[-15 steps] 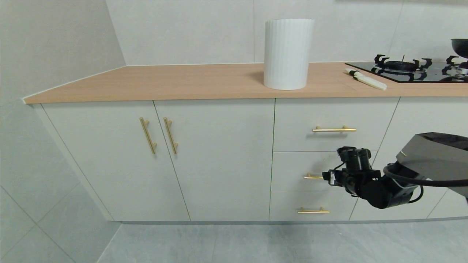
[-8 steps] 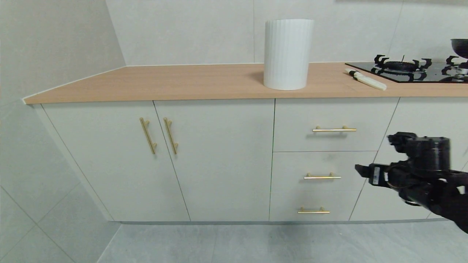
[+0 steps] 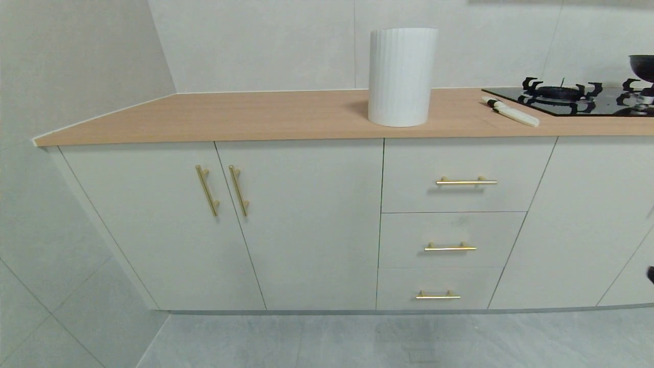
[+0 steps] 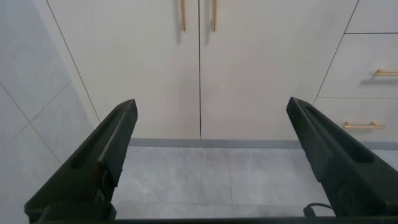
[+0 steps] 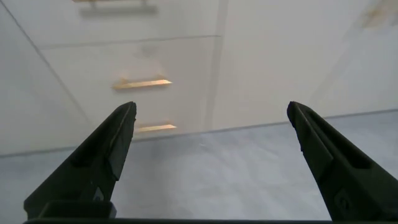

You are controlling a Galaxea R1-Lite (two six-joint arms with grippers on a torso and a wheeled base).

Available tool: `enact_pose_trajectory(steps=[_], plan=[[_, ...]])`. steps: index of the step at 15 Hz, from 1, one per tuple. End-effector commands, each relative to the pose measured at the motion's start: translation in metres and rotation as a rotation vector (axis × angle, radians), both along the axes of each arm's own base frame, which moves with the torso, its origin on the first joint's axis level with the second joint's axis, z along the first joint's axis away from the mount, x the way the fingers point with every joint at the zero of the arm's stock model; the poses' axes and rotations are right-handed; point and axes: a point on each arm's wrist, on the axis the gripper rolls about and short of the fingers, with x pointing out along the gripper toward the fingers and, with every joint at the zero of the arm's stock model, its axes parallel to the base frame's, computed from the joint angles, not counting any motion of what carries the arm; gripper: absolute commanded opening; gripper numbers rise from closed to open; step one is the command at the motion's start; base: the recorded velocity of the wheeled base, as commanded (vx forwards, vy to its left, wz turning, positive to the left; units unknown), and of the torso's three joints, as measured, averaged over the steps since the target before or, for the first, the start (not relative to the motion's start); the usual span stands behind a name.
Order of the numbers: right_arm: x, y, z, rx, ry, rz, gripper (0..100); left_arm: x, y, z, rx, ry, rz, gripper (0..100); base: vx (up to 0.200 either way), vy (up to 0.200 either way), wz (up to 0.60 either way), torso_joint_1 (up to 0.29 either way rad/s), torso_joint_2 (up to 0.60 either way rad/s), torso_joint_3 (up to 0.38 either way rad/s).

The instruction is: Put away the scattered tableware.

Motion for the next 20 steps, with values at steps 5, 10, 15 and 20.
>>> enact_pose_trajectory(steps=[5,10,15,20], plan=[[-0.123,-0.012,-0.022,-0.117,-0.247,-0.182,100,0.0,0.0,0.0,-0.001,0.002,0.001,100,0.0,0.0,0.0,0.0,0.0,0.0],[-0.127,-0.007,-0.044,-0.079,-0.322,0.013,100,0.0,0.0,0.0,-0.001,0.002,-0.001,100,0.0,0.0,0.0,0.0,0.0,0.0],[-0.099,-0.004,-0.092,0.021,-0.221,0.194,100,0.0,0.0,0.0,-0.001,0.002,0.001,100,0.0,0.0,0.0,0.0,0.0,0.0],[-0.092,-0.004,-0.113,0.04,-0.171,0.199,100,0.0,0.0,0.0,-0.001,0.002,0.001,100,0.0,0.0,0.0,0.0,0.0,0.0]])
